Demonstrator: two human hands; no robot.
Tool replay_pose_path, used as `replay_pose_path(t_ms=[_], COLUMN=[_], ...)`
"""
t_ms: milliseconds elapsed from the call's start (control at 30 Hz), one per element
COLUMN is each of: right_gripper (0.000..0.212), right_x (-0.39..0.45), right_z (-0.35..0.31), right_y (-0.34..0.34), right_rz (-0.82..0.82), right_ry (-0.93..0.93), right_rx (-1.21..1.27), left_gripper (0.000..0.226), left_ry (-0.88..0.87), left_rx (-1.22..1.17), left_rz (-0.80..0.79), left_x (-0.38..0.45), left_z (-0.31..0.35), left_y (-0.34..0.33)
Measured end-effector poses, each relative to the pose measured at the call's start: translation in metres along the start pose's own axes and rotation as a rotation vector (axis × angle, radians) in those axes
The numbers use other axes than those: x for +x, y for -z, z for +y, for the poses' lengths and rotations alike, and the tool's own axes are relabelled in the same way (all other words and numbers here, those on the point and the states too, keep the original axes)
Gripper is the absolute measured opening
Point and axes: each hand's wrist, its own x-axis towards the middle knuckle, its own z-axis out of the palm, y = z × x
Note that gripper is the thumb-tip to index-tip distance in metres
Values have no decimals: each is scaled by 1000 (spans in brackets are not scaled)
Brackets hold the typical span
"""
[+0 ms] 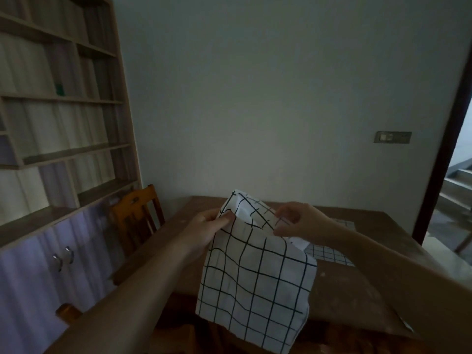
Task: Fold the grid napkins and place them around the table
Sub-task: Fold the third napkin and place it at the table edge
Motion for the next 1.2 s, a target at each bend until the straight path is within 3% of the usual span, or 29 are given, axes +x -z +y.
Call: replay_pose_path(t_ms=[133,233,367,433,533,600,667,767,867,1000,1200], right_gripper=[64,29,14,15,42,41,33,39,16,26,19], right_x=[11,13,16,18,17,16,18,14,6,3,-3], right_z=[-5,-9,-24,-32,-40,-42,-44,-43,-40,-43,-55], right_y=[-32,-65,-84,-79,-65,-57,-51,-51,-54,-50,-40], right_rz=[-91,-175,-27,-15,-60,-44,34,63,108,205,243], right_ry=[-167,-224,-272,-225,-131,-91,-86,-129,-157,-183,-170], right_rx=[203,317,494,340,112,77,150,316,421,579,677], left_gripper=[24,26,26,25,26,36,35,19,14,20,15], left_ry=[-14,3,36,26,48,52,52,68,74,90,101], left_rx=[-4,-21,-48,-9,33,62,45,-5,-32,-133,-334], left_rz=[-9,26,55,56,114,137,158,185,189,149,104], left_x=[-4,-4,-6,-8,-10,-10,-11,-9,-7,-6,-7], left_z=[-7,-13,-26,-32,-40,-45,-46,-44,-46,-48,-41], left_y=[28,45,70,80,88,92,93,90,91,93,84])
